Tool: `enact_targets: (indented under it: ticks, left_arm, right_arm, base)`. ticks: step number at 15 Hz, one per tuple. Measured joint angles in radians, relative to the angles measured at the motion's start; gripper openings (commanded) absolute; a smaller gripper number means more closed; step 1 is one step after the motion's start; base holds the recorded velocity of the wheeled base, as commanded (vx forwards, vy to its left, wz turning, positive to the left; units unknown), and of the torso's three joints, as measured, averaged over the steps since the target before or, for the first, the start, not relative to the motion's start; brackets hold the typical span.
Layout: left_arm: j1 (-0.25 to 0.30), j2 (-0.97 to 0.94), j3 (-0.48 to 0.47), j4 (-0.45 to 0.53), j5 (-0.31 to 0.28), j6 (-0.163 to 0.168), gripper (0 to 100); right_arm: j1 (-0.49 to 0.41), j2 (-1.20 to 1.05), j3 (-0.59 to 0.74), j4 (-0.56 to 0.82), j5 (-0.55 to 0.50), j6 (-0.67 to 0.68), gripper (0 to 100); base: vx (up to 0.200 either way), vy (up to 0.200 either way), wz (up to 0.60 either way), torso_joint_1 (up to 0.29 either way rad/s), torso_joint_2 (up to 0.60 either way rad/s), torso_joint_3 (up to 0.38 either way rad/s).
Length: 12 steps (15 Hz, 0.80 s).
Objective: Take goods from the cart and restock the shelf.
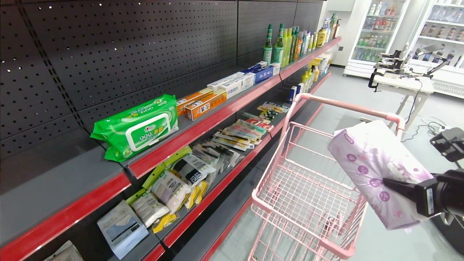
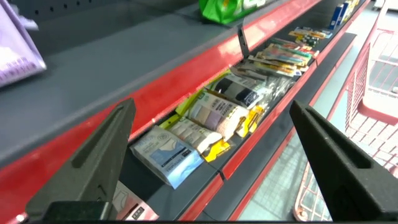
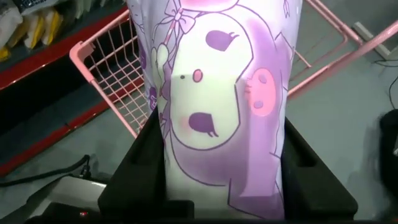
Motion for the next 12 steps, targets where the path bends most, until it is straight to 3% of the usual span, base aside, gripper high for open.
enact_targets:
  ticks: [12]
  left_arm:
    - [0.0, 0.0, 0.0, 0.0, 0.0, 0.0, 100]
  right_arm:
    - [-0.075, -0.21, 0.107, -0.001, -0.002, -0.01, 0]
  base:
    - [0.0, 0.0, 0.0, 0.168, -0.38, -0.216]
